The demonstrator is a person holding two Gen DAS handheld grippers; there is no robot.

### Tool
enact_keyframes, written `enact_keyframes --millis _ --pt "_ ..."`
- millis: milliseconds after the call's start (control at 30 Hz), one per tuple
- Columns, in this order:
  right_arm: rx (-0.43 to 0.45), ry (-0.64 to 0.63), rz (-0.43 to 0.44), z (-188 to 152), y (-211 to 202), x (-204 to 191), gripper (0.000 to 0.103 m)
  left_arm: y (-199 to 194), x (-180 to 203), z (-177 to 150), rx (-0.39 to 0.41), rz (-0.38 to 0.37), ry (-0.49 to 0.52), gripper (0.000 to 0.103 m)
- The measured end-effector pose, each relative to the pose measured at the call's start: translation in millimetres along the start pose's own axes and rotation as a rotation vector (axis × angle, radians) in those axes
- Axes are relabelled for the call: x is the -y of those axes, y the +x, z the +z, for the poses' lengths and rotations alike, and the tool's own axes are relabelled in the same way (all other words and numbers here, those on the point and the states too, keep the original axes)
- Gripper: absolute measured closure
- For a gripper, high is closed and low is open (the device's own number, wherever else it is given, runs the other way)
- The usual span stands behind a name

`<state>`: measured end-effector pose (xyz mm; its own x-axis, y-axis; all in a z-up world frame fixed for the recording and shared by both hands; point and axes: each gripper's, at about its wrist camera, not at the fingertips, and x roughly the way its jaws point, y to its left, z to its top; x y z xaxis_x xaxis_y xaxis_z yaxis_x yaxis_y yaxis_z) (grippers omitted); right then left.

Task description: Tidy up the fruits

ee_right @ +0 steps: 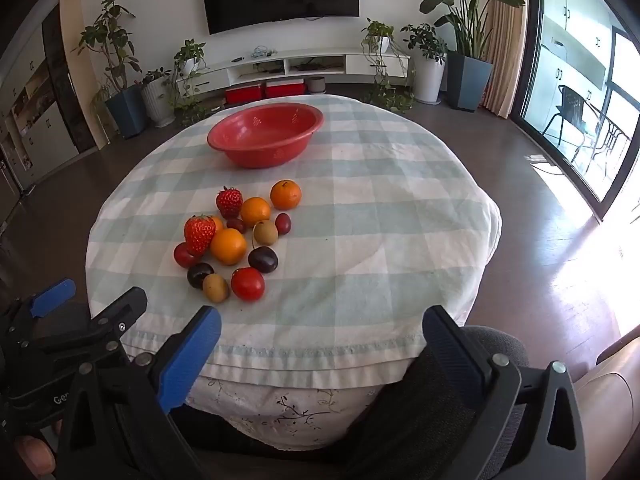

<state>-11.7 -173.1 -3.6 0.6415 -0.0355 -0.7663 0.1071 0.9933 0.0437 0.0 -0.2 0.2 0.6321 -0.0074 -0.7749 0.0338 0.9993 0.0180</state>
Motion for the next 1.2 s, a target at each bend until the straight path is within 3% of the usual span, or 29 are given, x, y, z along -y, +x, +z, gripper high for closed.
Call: enact_keyframes --millis 1200 --pt "0.003 0.001 0.002 0.8 -2.9 -1.3 0.0 -1.4 1.7 0.3 -0.008 -0.004 -0.02 0.0"
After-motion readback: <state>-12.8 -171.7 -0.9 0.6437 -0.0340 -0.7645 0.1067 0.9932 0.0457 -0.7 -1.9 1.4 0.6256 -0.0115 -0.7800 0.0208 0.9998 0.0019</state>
